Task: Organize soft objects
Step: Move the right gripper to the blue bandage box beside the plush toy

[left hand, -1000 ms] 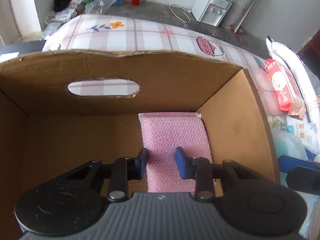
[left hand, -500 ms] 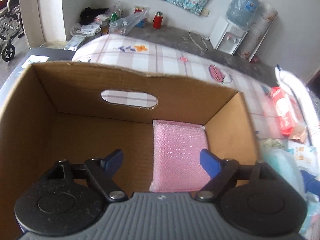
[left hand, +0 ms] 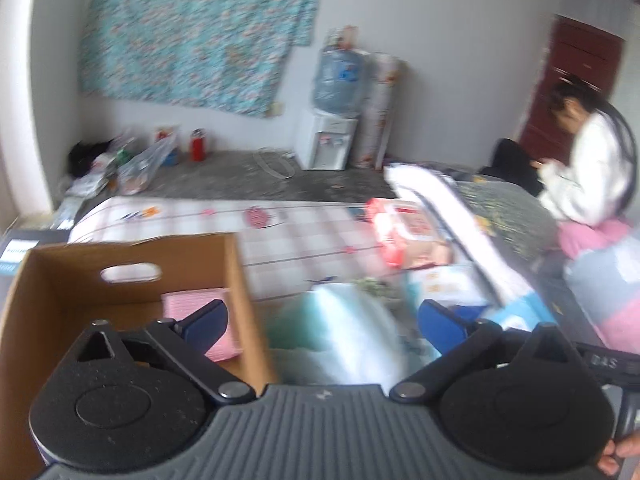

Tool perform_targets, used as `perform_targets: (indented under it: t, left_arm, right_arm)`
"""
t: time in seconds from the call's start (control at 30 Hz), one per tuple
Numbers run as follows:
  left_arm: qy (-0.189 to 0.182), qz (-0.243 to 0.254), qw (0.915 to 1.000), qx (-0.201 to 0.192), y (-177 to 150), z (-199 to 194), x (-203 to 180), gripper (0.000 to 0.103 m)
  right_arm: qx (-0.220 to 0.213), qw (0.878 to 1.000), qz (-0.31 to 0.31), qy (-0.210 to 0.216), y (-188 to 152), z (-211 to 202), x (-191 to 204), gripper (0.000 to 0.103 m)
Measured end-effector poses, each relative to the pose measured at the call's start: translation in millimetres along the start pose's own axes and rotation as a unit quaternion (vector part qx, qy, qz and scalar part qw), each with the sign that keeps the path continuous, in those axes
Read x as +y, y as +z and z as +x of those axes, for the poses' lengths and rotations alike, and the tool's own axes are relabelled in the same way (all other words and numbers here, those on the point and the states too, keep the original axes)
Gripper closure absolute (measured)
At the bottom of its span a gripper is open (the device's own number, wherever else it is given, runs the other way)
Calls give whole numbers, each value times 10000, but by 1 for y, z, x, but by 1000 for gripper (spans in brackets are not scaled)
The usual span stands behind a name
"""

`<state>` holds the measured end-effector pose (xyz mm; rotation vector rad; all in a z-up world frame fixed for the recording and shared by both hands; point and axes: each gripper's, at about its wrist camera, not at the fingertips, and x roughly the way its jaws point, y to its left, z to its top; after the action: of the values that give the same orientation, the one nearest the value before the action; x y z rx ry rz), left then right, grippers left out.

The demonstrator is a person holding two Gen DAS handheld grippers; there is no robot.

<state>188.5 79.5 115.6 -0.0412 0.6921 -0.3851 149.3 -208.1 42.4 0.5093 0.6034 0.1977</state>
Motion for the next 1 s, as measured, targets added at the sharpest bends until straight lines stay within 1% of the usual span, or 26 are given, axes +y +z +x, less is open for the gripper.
perform_targets:
  t: [0.1,0.17,0.23,0.3,0.43,0.5,0.6,0.73,0.83,1.0]
  left_arm:
    - [-412,632,9970,-154,-13,13,-45,1]
    - [-582,1239,9904,-213,-22,26,-77,1]
    - [-606,1863,9803,-249,-33,41,-110,1]
    - [-716,2404,9677,-249,-45,56,-137,1]
    - [-1026,3142,9438,-70,-61,92,-173,1]
    - [-1159,3409,9329,35,-67,109,-184,1]
    - [-1329,3712,9187,234,-69,133,-194,1]
    - [-1522,4017,9019,452,-70,160,-202,1]
    - [-1531,4199,8927,572,-71,177,-206,1]
    - [-1771,4367,8788,755,-69,197,-214,1]
  right_arm:
    - [-289,9992,150,-223,-7,-27,-28,36]
    - [-410,9980,281,-396,-13,-40,-48,36]
    - [-451,9966,406,-562,-20,-48,-67,36]
    - [-445,9955,527,-643,-25,-51,-84,37]
    - [-367,9937,751,-741,-30,-41,-110,43]
    - [-327,9930,860,-738,-29,-33,-121,45]
    - [-264,9924,971,-705,-24,-19,-134,46]
    - [-173,9920,1084,-627,-18,-3,-145,46]
    - [-176,9924,1081,-563,-13,3,-149,46]
    - [-130,9934,1029,-497,-7,8,-151,47]
